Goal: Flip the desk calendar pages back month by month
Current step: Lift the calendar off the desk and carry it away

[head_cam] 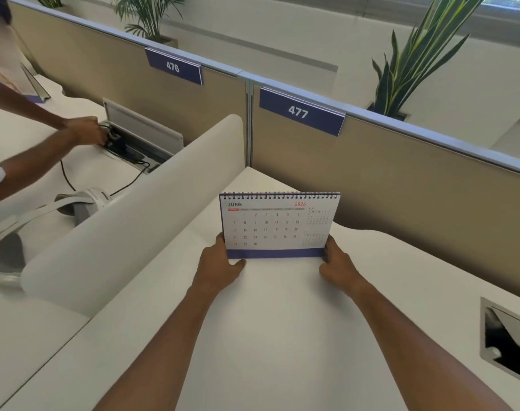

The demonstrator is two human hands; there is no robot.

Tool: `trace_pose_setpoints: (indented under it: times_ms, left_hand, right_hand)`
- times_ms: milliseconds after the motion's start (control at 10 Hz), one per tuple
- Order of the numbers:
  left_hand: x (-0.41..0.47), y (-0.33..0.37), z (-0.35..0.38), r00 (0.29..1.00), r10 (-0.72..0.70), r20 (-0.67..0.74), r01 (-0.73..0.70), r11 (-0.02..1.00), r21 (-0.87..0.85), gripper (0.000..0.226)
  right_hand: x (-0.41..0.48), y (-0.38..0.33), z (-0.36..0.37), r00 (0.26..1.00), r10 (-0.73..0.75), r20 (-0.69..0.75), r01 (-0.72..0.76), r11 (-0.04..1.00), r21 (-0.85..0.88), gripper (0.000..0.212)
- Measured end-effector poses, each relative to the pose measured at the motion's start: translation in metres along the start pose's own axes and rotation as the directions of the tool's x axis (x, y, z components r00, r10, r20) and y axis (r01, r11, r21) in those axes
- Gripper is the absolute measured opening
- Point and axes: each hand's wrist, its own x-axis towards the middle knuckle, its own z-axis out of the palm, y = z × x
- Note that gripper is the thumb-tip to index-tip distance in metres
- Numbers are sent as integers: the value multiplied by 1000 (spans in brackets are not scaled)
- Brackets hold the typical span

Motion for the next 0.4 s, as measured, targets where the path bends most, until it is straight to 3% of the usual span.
trace_pose_setpoints:
  times_ms: [200, 300, 400]
  left_hand:
    - [-2, 3, -2, 998, -19, -61, 16, 998, -57, 68]
    - [-13, 6, 2, 995, -32, -97, 25, 997, -72, 76]
    - [-28, 5, 14, 988, -62, -139, 51, 995, -82, 87]
  right_hand:
    - [-16, 9, 13, 988, 5, -152, 4, 998, 60, 76]
    - [-35, 25, 35, 972, -67, -226, 43, 993, -113, 64]
    - [-35, 35, 39, 975, -81, -208, 37, 978, -205, 64]
